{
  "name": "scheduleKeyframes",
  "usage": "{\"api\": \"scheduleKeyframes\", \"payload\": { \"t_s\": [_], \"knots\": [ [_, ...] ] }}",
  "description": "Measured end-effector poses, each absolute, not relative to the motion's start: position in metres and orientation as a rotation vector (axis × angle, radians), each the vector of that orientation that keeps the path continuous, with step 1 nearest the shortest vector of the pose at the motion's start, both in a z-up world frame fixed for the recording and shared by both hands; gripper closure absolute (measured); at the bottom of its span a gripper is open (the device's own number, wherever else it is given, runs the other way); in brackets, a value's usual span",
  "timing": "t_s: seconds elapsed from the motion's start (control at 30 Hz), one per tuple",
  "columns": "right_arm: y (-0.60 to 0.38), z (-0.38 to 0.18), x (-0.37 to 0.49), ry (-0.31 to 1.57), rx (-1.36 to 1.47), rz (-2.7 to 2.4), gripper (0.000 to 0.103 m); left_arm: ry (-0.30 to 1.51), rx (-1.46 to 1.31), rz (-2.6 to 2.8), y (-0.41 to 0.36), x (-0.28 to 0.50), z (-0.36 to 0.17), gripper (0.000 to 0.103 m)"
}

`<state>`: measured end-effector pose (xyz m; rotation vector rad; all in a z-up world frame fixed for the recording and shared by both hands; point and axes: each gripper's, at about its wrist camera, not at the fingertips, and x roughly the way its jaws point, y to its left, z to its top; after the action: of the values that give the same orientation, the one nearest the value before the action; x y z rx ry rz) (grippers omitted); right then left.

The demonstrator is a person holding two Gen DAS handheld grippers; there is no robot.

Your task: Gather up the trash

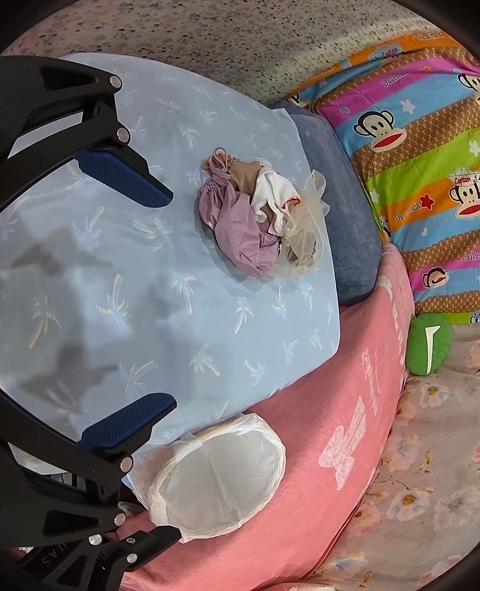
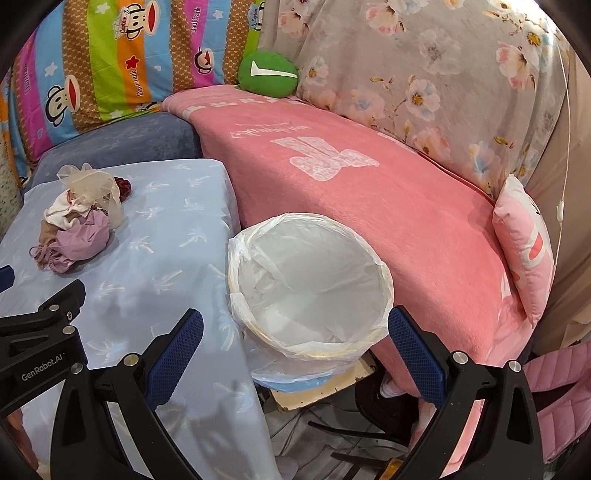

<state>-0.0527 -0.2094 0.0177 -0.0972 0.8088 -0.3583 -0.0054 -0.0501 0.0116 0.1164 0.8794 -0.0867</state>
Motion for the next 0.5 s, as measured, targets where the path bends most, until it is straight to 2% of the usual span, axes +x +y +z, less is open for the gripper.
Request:
{"api": "scheduleKeyframes", "payload": {
  "t_s": [0.5],
  "knots": [
    [-0.2119,0.0195,-0.053,0.808,-0.095,-0.362,0.006,0.878,0.123,-0.089,-0.0571,-0.0056,0.0107,0.007]
  ]
}}
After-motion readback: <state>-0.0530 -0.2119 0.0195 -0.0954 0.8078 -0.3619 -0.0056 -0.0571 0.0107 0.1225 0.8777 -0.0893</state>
